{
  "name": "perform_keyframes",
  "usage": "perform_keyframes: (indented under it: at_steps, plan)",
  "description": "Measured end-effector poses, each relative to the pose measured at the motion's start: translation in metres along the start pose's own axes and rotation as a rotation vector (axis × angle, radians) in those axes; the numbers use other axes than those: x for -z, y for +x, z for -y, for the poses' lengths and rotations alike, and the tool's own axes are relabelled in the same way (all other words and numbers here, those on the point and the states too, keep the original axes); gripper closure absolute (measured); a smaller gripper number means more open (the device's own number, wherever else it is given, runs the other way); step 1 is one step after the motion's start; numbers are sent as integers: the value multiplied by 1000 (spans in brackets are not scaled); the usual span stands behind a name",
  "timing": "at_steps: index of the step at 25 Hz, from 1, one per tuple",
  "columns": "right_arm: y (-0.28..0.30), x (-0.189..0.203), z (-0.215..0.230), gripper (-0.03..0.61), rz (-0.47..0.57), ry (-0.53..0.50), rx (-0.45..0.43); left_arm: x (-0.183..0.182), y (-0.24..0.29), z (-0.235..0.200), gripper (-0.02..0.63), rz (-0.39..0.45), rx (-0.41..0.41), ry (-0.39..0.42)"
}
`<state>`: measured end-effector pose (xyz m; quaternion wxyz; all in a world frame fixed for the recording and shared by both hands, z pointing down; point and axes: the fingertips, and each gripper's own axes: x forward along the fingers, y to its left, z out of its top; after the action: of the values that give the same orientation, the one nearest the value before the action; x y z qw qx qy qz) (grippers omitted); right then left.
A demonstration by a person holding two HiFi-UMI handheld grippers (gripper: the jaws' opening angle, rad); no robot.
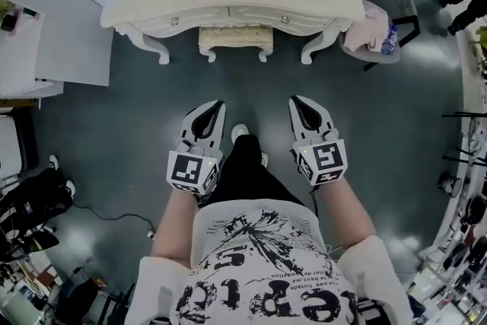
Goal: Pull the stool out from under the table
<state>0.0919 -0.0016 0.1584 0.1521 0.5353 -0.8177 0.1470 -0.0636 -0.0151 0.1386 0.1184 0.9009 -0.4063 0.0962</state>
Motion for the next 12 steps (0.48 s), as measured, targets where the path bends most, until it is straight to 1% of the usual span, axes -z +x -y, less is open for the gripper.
perform_keyframes:
  at_steps: [4, 7, 9, 10, 12]
  plan:
    - [66, 31, 20, 561, -43, -24, -5, 34, 47, -43, 597, -21, 0, -27]
    - [121, 66, 42, 561, -65, -28, 2, 65, 89, -73, 597, -21, 3, 0]
    - [155, 94, 57, 561, -74, -10, 15, 89, 113, -92, 597, -20, -5, 22]
    - [170, 111, 64, 561, -85, 5, 20, 102, 121, -101, 597, -20, -12, 18]
    - [201, 151, 77, 561, -113, 19, 25, 136, 135, -116, 597, -22, -28, -18]
